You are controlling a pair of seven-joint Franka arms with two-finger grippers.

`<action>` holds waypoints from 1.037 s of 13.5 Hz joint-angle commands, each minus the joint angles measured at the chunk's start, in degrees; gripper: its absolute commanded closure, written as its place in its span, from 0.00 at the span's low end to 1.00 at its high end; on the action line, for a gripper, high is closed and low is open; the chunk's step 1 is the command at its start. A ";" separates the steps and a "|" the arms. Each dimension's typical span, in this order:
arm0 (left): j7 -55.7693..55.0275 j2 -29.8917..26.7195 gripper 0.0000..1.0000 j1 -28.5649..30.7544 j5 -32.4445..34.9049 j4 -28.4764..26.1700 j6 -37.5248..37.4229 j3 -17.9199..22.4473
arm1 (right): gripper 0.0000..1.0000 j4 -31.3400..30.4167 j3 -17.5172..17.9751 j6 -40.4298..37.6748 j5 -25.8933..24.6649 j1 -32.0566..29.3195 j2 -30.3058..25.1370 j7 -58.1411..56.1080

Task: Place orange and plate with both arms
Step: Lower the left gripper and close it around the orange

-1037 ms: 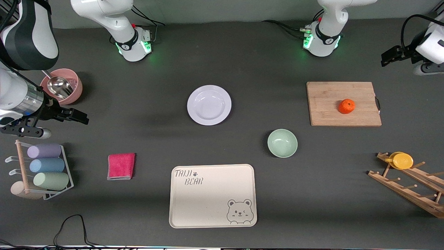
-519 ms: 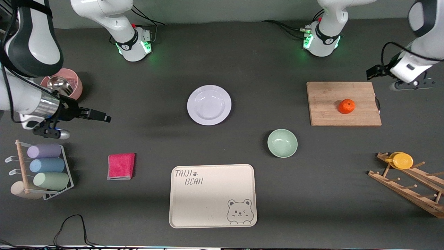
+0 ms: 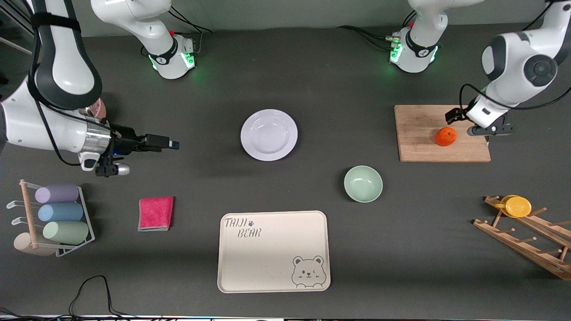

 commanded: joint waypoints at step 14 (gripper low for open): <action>-4.39 7.24 0.00 0.17 -1.45 -4.52 15.14 -0.37 | 0.00 -7.56 -2.29 -8.31 8.81 -0.08 2.17 -12.82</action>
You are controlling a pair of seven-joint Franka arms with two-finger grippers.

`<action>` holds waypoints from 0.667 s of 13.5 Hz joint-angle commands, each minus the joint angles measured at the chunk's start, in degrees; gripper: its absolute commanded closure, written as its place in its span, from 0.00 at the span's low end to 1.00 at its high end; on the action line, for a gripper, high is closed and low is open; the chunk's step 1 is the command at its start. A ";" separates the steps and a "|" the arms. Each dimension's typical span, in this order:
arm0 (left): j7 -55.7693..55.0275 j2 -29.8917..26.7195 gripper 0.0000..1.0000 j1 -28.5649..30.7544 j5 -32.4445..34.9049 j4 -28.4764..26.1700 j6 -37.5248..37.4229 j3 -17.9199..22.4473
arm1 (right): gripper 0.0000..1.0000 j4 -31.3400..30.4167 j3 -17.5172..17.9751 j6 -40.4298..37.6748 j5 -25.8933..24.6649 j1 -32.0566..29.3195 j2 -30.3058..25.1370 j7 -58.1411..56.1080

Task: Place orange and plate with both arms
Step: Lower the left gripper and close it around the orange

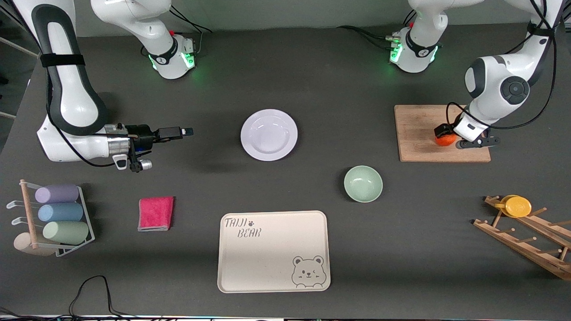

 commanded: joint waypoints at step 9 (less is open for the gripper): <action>-0.79 -0.49 0.99 0.05 -0.53 -1.82 2.14 -0.31 | 0.00 -7.53 -0.35 5.09 5.46 0.44 -1.39 -7.67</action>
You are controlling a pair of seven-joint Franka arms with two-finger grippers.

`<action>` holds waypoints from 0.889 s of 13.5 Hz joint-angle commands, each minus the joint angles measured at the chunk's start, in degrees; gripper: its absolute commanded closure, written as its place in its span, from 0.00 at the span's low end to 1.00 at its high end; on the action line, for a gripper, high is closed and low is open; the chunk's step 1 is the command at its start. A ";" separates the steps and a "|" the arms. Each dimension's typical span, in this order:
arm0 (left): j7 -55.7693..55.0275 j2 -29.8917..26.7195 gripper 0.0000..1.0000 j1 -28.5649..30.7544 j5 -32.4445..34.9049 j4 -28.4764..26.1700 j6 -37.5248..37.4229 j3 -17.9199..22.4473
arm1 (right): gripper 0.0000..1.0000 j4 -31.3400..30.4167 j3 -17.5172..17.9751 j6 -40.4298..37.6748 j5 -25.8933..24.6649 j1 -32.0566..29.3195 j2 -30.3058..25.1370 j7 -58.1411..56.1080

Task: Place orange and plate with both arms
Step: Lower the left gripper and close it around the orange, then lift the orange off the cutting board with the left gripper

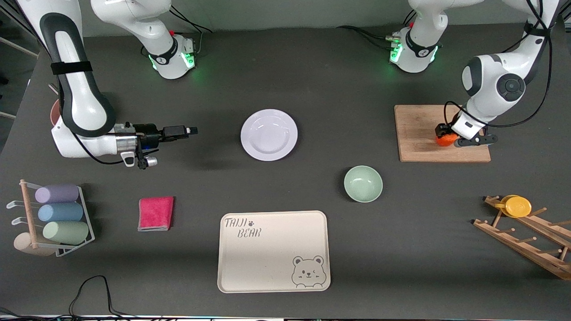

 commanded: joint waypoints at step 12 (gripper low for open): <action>-0.49 -8.78 1.00 -0.66 -1.12 30.38 -47.89 -4.62 | 0.00 -5.50 -0.26 4.02 4.73 0.63 -2.36 -2.81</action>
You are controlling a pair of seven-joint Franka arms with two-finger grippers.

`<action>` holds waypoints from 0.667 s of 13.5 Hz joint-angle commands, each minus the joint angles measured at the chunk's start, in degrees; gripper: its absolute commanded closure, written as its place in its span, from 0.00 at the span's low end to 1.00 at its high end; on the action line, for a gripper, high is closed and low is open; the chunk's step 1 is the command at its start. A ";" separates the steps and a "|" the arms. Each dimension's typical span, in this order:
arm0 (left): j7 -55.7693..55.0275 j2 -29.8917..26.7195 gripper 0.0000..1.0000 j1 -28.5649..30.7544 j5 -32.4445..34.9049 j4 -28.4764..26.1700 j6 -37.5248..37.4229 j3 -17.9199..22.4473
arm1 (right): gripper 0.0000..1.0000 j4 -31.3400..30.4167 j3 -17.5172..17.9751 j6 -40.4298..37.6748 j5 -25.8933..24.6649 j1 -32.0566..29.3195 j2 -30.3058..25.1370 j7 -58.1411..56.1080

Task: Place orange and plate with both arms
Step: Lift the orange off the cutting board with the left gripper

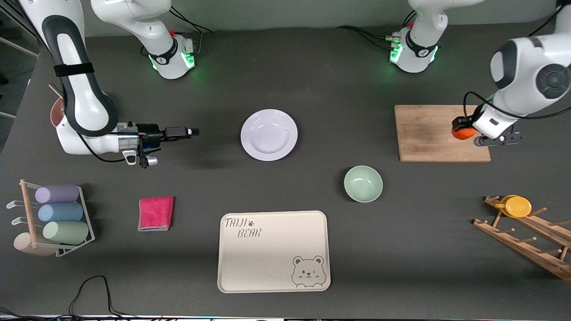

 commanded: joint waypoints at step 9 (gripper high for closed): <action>-17.85 7.02 1.00 -8.33 -8.05 35.47 -30.91 -6.79 | 0.00 -2.66 -0.35 1.52 3.29 1.03 -1.99 -0.74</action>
